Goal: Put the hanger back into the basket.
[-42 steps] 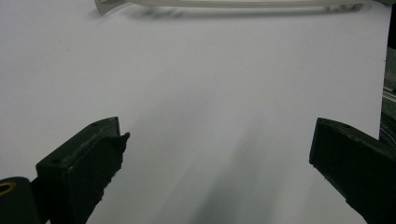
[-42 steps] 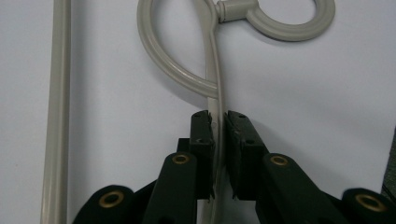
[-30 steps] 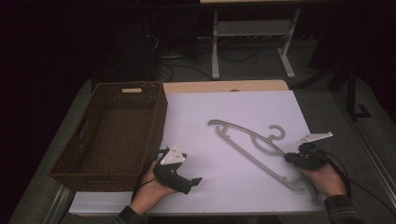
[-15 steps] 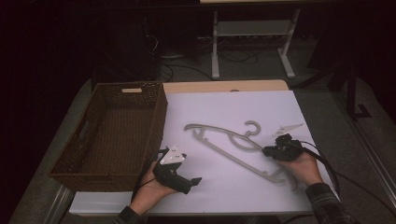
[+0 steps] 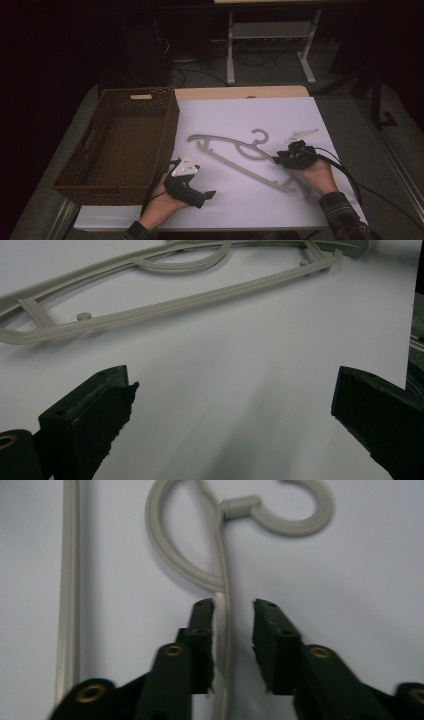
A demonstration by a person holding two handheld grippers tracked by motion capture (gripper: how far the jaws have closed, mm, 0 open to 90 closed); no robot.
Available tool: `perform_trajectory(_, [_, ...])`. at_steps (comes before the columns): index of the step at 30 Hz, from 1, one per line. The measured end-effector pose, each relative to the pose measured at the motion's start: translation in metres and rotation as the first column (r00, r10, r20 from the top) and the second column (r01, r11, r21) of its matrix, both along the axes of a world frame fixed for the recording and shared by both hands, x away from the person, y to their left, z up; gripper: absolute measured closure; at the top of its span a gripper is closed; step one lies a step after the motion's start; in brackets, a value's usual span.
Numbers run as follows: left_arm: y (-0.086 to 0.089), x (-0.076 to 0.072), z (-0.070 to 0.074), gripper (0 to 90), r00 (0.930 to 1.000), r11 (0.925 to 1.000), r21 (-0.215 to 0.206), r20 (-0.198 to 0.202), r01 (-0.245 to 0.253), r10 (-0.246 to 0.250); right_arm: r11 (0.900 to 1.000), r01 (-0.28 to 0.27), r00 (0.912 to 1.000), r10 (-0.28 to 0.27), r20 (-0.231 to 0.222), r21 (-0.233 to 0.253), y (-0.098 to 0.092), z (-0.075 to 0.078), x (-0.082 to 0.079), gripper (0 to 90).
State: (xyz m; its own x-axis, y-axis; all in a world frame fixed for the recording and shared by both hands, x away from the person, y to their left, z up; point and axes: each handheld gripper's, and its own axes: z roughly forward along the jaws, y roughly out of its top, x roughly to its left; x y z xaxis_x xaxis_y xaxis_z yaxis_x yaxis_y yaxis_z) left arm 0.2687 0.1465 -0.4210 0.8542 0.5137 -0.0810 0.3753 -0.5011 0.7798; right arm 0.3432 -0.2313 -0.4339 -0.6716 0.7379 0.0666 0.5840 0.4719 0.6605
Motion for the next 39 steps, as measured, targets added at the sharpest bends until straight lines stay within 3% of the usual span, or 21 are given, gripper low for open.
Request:
perform_trajectory(3, [-0.001,0.000,0.000,2.3,1.0000,1.0000,0.001,-0.004,0.002,-0.002,1.000,0.013,0.9998,-0.013,0.016,0.008,-0.005,0.007,-0.006,64.9])
perform_trajectory(5, [-0.001,-0.001,0.000,2.3,1.0000,1.0000,-0.001,-0.004,0.002,-0.002,1.000,0.024,0.9994,-0.025,0.026,0.008,-0.014,0.011,-0.021,67.5])
perform_trajectory(7, [-0.001,-0.001,-0.001,2.3,1.0000,1.0000,-0.001,-0.005,0.001,-0.001,1.000,0.024,0.9994,-0.025,0.023,0.011,-0.017,0.011,-0.027,68.1])
perform_trajectory(8, [-0.002,-0.001,-0.001,2.3,1.0000,1.0000,0.000,-0.006,0.003,-0.003,1.000,0.031,0.9994,-0.030,0.016,-0.007,-0.023,0.011,-0.039,69.2])
perform_trajectory(11, [-0.002,-0.001,-0.001,2.3,1.0000,1.0000,0.004,-0.008,0.004,-0.004,0.999,0.045,0.9990,-0.045,0.003,-0.018,-0.028,0.009,-0.051,70.1])
perform_trajectory(12, [-0.002,-0.001,-0.001,2.3,0.9999,1.0000,0.004,-0.009,0.005,-0.005,0.998,0.055,0.9985,-0.055,-0.002,-0.034,-0.033,0.008,-0.061,70.5])
perform_trajectory(18, [-0.003,-0.001,-0.001,2.3,0.9999,1.0000,0.004,-0.010,0.004,-0.004,0.997,0.064,0.9975,-0.065,-0.029,-0.039,-0.039,0.003,-0.078,71.7])
perform_trajectory(25, [-0.003,0.000,-0.002,2.3,0.9999,1.0000,0.002,-0.013,0.001,-0.001,0.996,0.061,0.9949,-0.067,-0.076,-0.071,-0.038,-0.005,-0.075,74.2])
perform_trajectory(31, [-0.002,0.000,-0.001,2.3,0.9999,1.0000,0.001,-0.013,0.003,-0.003,0.994,0.071,0.9949,-0.077,-0.066,-0.088,-0.040,-0.005,-0.071,77.2])
perform_trajectory(39, [-0.004,0.000,-0.003,2.3,0.9998,1.0000,0.001,-0.021,0.006,-0.006,0.986,0.131,0.9905,-0.135,-0.029,-0.103,-0.056,-0.007,-0.038,80.3])
